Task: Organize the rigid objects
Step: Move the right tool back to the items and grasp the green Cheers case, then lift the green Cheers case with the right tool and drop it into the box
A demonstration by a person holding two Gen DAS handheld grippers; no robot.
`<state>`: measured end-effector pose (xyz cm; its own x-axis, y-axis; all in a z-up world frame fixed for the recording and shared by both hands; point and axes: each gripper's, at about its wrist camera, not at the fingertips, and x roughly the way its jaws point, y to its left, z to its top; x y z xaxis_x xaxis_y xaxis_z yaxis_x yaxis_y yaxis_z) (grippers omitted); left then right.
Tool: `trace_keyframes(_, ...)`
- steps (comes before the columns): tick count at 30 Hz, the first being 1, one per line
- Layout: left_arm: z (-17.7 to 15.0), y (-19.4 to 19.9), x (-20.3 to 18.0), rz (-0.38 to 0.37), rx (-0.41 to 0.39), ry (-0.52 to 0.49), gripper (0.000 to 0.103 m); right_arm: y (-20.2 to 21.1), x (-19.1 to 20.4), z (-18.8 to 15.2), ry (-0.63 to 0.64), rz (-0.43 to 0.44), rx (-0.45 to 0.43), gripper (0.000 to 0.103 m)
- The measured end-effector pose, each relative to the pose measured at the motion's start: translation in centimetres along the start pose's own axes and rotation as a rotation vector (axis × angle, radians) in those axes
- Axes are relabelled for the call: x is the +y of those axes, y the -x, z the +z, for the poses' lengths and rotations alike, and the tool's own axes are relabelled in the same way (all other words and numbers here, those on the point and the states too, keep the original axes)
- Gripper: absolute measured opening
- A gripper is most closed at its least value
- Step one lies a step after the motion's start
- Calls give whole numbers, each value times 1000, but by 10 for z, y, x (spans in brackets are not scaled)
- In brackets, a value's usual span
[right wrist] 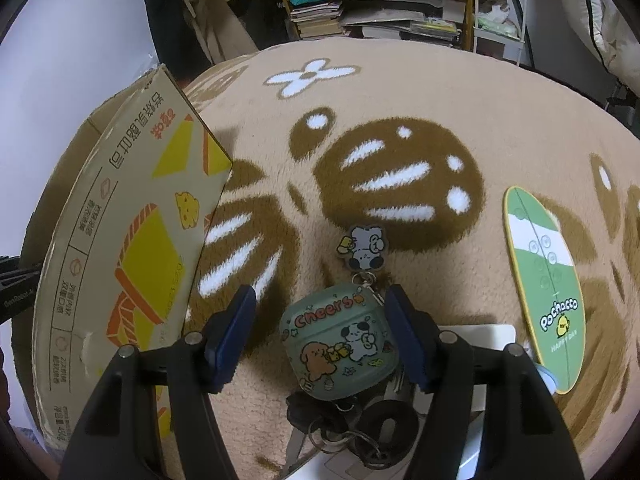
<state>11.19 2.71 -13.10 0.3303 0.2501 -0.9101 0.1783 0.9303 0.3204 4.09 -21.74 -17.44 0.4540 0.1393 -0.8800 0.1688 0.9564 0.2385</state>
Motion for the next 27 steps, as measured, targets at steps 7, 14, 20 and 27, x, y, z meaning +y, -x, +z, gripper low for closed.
trace_keyframes(7, 0, 0, 0, 0, 1, 0, 23, -1, -1, -1, -7, -3, -7, 72)
trace_keyframes(14, -2, 0, 1, -4, 3, 3, 23, -15, 4, -7, 24, -34, 30, 71)
trace_keyframes(20, -2, 1, 1, -1, 3, -1, 23, -13, 5, -8, 30, -67, 20, 62)
trace_keyframes(27, -2, 2, 1, -5, 6, 3, 23, 10, 12, 2, 19, -55, -64, 62)
